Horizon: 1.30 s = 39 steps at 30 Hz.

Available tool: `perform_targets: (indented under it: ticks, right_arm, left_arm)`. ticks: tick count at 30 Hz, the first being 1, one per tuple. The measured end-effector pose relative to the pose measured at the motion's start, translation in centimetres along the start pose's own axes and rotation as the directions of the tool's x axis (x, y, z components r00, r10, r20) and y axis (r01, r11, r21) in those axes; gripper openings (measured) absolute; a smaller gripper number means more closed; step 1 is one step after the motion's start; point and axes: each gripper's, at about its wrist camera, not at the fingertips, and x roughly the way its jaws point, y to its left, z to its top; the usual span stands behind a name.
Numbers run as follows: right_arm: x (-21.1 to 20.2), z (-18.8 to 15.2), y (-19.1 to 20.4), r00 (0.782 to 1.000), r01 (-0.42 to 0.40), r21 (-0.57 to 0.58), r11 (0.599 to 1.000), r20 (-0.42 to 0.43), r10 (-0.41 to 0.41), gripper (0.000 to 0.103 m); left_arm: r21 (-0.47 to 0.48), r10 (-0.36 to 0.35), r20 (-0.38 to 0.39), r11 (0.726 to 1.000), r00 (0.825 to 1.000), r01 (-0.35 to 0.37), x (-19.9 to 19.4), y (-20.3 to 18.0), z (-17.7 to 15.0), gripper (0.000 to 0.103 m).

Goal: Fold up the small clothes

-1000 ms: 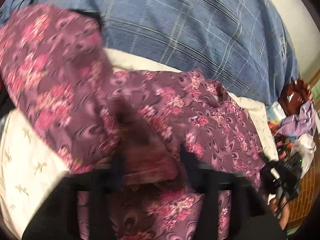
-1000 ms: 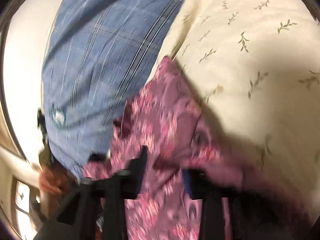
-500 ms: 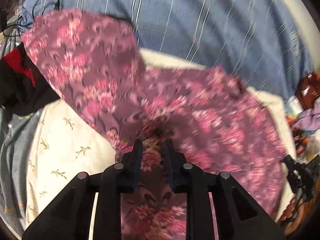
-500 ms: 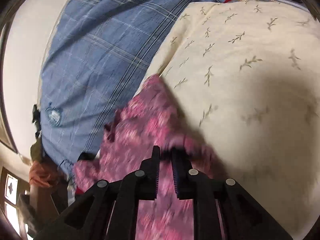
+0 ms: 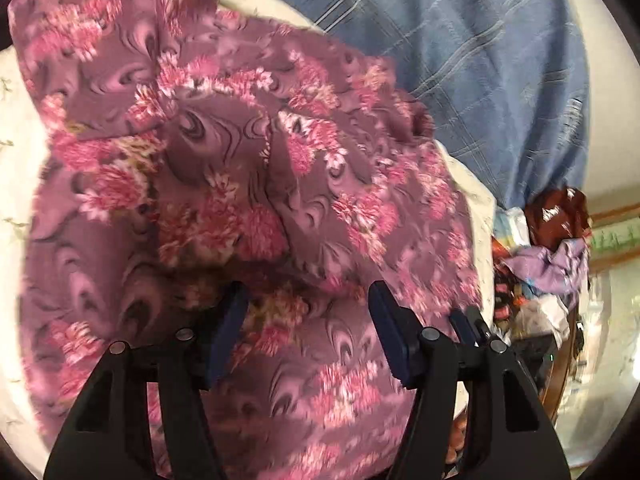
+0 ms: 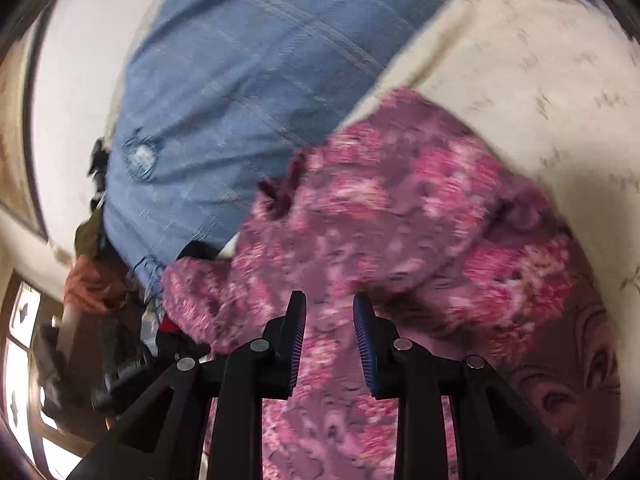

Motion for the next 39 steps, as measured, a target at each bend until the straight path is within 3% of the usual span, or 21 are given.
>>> perform_targets:
  ticks: [2, 3, 4, 5, 9, 13, 17, 20, 21, 22, 23, 25, 27, 29, 30, 31, 34, 36, 37, 39]
  right_arm:
    - [-0.7, 0.5, -1.2, 0.999, -0.011, 0.043, 0.999, 0.032, 0.009, 0.027]
    - [-1.0, 1.0, -1.8, 0.999, -0.002, 0.063, 0.998, 0.052, -0.001, 0.027]
    - [-1.2, 1.5, -2.3, 0.997, 0.008, 0.083, 0.997, 0.071, -0.013, 0.027]
    - [-1.4, 2.0, -3.1, 0.996, 0.008, 0.11, 0.994, 0.086, -0.018, 0.027]
    - [-2.2, 2.7, -4.5, 0.995, -0.047, 0.171, 0.984, 0.096, 0.03, 0.026]
    - [-2.8, 1.6, -3.5, 0.999, -0.008, 0.093, 0.996, 0.044, 0.004, 0.027]
    - [-3.0, 0.4, -3.1, 1.0, 0.007, 0.077, 0.997, 0.002, -0.007, 0.027]
    - [-3.5, 1.3, -0.5, 0.998, -0.001, -0.028, 1.0, 0.066, 0.003, 0.027]
    - [-3.4, 1.9, 0.6, 0.996, 0.009, -0.068, 0.998, 0.092, -0.003, 0.028]
    - [-3.1, 2.4, 1.5, 0.994, 0.017, -0.104, 0.994, 0.108, -0.006, 0.031]
    - [-2.4, 3.0, 2.4, 0.993, 0.032, -0.139, 0.99, 0.118, -0.016, 0.033]
    - [-0.9, 3.5, 3.3, 0.99, 0.085, -0.189, 0.978, 0.128, -0.061, 0.033]
    - [1.2, 3.6, 3.2, 0.984, 0.159, -0.214, 0.964, 0.117, -0.137, 0.033]
    - [3.3, 3.3, 2.0, 0.977, 0.211, -0.202, 0.956, 0.071, -0.201, 0.03]
    - [3.8, 2.9, 1.1, 0.976, 0.217, -0.197, 0.956, 0.062, -0.209, 0.03]
    - [3.5, 2.4, 1.1, 0.977, 0.203, -0.22, 0.954, 0.107, -0.183, 0.03]
    - [3.3, 1.5, 1.2, 0.972, 0.216, -0.28, 0.935, 0.151, -0.179, 0.031]
    - [3.3, 1.5, 1.2, 0.972, 0.217, -0.284, 0.934, 0.153, -0.18, 0.032]
    - [3.3, 1.4, 1.2, 0.972, 0.213, -0.286, 0.934, 0.155, -0.174, 0.033]
    - [3.3, 1.4, 1.1, 0.973, 0.205, -0.287, 0.936, 0.16, -0.164, 0.034]
  left_arm:
    - [-0.02, 0.002, 0.065, 1.0, 0.998, -0.001, 0.1, -0.2, 1.1, 0.061]
    - [-0.025, 0.009, 0.09, 1.0, 0.996, -0.007, 0.1, -0.5, 1.9, 0.052]
    - [-0.019, 0.024, 0.119, 1.0, 0.993, -0.022, 0.1, -0.7, 2.8, 0.018]
    - [-0.008, 0.045, 0.125, 0.999, 0.991, -0.045, 0.2, -0.9, 3.2, 0.006]
    - [0.014, 0.099, 0.17, 0.995, 0.981, -0.103, -1.1, -1.3, 2.3, 0.007]
    - [0.074, 0.286, 0.174, 0.951, 0.943, -0.302, -1.0, 0.5, -0.8, 0.01]
    - [0.092, 0.19, 0.183, 0.973, 0.965, -0.209, -3.1, 2.3, -2.4, 0.015]
    - [0.08, 0.112, 0.279, 0.987, 0.954, -0.139, -6.6, 1.7, -2.5, 0.026]
    - [0.091, 0.115, 0.311, 0.984, 0.943, -0.151, -7.3, 1.1, -2.2, 0.044]
    - [0.098, 0.127, 0.323, 0.981, 0.938, -0.167, -7.5, 0.6, -1.9, 0.054]
    - [0.097, 0.145, 0.336, 0.977, 0.931, -0.188, -7.0, 0.1, -1.3, 0.054]
    - [0.111, 0.163, 0.309, 0.972, 0.937, -0.205, -5.4, 0.0, -0.5, 0.054]
    - [0.105, 0.249, 0.271, 0.953, 0.93, -0.286, -2.9, 0.3, -0.1, 0.054]
    - [0.126, 0.289, 0.259, 0.936, 0.922, -0.329, -1.3, 0.9, -0.2, 0.053]
    - [0.156, 0.289, 0.282, 0.927, 0.915, -0.341, -1.4, 0.6, -0.5, 0.054]
    - [0.183, 0.291, 0.282, 0.919, 0.914, -0.349, -1.6, 0.3, -0.7, 0.054]
    - [0.187, 0.222, 0.246, 0.944, 0.943, -0.271, -3.3, 1.1, 0.0, 0.054]
    - [0.137, 0.18, 0.249, 0.966, 0.952, -0.219, -5.8, 2.7, 1.7, 0.054]
    - [0.114, 0.175, 0.262, 0.971, 0.949, -0.211, -7.2, 3.5, 2.6, 0.054]
    - [0.042, 0.193, 0.325, 0.975, 0.926, -0.218, -10.9, 6.3, 5.6, 0.057]
